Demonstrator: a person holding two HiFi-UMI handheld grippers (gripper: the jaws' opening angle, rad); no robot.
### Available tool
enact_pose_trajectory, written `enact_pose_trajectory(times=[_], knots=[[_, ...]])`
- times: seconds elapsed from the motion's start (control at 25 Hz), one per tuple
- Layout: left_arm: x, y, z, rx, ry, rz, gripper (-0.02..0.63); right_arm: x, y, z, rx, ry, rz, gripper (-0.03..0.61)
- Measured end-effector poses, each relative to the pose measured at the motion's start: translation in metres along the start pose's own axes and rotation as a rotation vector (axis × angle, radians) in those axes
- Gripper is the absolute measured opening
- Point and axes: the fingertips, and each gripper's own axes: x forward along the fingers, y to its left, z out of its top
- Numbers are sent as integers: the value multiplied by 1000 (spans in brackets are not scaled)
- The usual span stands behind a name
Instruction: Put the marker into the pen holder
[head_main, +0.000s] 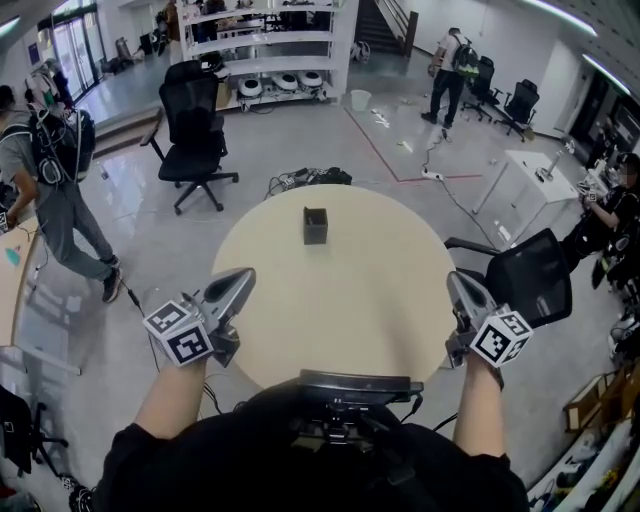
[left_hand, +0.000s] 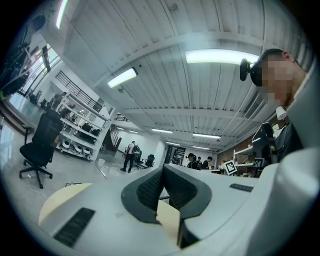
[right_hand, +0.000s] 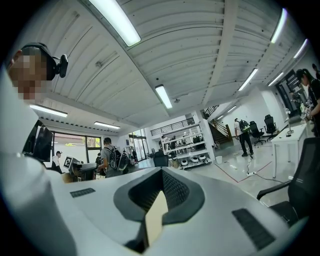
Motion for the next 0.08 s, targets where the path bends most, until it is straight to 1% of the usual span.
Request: enact_pose_trajectory(times=[0.08], knots=[[-1, 0, 2, -1, -4, 1, 0, 0, 1, 1, -2, 2, 1, 2]])
